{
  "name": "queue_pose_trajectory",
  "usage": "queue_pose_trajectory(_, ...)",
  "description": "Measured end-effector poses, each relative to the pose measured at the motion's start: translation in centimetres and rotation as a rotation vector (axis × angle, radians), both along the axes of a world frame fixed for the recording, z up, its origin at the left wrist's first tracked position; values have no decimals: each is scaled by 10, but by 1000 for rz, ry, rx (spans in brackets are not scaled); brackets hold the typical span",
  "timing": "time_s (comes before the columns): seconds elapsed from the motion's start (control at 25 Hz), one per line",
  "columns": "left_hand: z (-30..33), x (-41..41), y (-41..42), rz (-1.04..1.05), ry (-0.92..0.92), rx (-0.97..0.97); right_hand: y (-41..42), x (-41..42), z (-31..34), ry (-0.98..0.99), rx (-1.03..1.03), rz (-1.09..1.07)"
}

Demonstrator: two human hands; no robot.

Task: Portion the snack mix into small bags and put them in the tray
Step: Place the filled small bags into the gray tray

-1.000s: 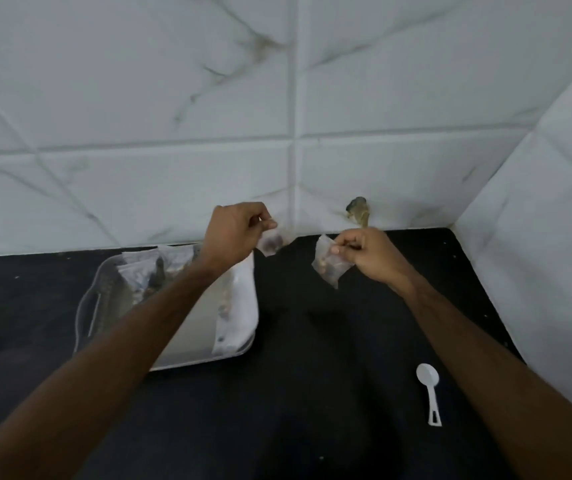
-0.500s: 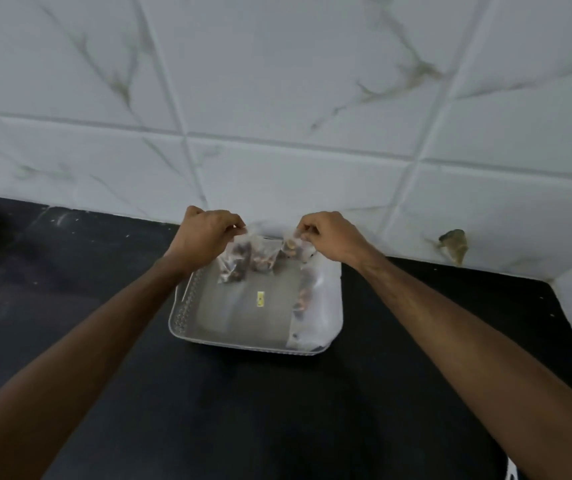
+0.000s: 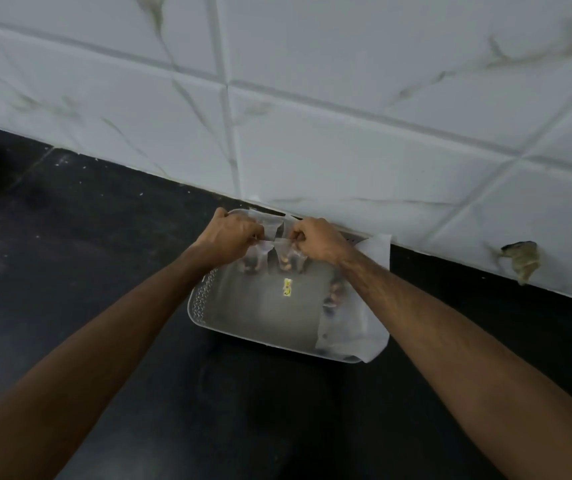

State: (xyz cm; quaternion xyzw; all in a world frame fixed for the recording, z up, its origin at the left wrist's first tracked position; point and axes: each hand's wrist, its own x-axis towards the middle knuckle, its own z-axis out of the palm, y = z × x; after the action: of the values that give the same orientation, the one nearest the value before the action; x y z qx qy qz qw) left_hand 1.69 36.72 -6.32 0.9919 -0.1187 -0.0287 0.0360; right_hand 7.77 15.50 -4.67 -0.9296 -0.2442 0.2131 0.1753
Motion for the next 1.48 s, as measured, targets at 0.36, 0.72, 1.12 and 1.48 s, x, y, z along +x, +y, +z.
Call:
queue_pose_trajectory(0.36,-9,6,-3,41,-2,-73,-6,5,-11,-182,-81,-72)
queue_pose_trajectory(0.72,-7,-4,-8,68,16,-89,-8,7,-17,-243,61,-121)
queue_pose_trajectory(1.12,1,-29,-15,180,-103,-252,-66,-28,14,-316,302,-270)
queue_pose_trajectory(1.48,-23,-87,22,930,158,-1206,-174,-110,-9,502,572,-1035)
